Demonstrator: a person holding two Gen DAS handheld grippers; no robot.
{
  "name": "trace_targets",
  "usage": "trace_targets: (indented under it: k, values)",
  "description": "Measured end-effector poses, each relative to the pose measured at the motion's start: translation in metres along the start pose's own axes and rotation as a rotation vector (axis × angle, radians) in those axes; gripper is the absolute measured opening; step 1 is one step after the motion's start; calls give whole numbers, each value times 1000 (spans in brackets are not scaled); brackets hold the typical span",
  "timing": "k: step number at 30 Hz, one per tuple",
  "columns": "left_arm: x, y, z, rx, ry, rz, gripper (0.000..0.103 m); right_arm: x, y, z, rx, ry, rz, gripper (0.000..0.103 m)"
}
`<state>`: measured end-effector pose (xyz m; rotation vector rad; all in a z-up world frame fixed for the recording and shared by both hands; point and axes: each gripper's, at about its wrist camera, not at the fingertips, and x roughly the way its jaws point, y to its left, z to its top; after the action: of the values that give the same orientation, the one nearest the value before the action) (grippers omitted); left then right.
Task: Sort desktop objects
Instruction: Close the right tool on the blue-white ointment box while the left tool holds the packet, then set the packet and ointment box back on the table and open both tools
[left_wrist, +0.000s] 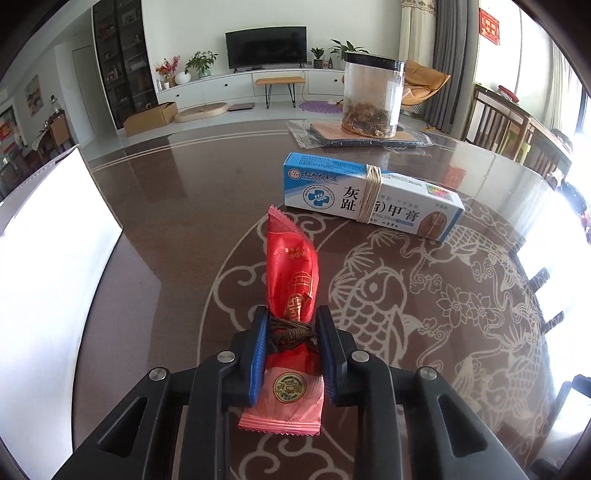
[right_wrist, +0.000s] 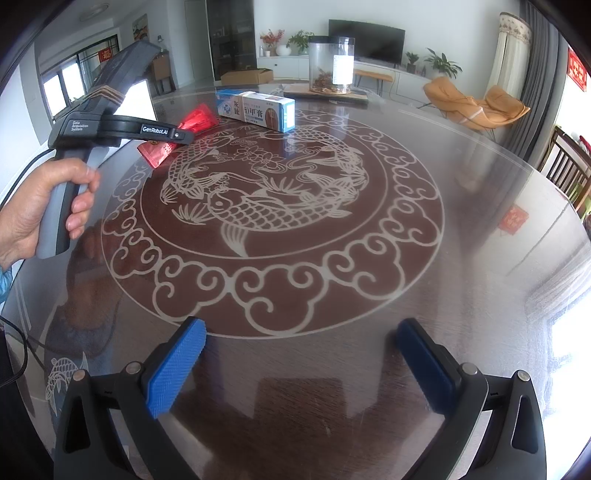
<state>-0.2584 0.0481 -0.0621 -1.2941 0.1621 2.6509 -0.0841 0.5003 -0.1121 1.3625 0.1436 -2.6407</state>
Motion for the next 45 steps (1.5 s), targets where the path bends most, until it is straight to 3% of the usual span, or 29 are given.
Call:
trace_targets:
  k: [7, 12, 19, 23, 28, 29, 31, 32, 33, 35, 41, 45]
  values:
    - [-46, 21, -62, -84, -19, 49, 25, 0, -1, 0, 1, 1, 0, 103]
    - [-58, 30, -79, -129, -23, 47, 25, 11, 3, 15, -52, 0, 38, 103]
    - [-57, 28, -80, -118, -20, 61, 25, 84, 5, 115, -159, 2, 110, 103]
    - [-57, 29, -79, -122, -21, 56, 25, 127, 7, 172, -134, 5, 92, 103]
    - [-57, 28, -79, -118, -20, 61, 25, 152, 14, 208, -134, 1, 79, 103]
    - [-57, 28, -79, -118, -20, 61, 25, 153, 17, 211, -155, -5, 92, 101]
    - [-56, 28, -79, -117, -20, 62, 25, 148, 24, 213, -192, -21, 136, 78]
    - [-56, 28, -79, -117, -20, 62, 25, 145, 27, 213, -207, -23, 153, 54]
    - [-56, 28, -79, -118, -20, 61, 25, 142, 30, 212, -222, -19, 164, 40]
    - [-57, 28, -79, -118, -20, 61, 25, 135, 34, 204, -239, -13, 185, 25]
    - [-58, 30, -79, -126, -23, 50, 25, 87, 18, 142, -98, -15, 344, 24]
    - [-65, 28, -89, -125, -24, 24, 25, 60, -18, 78, 171, 38, 539, 24]
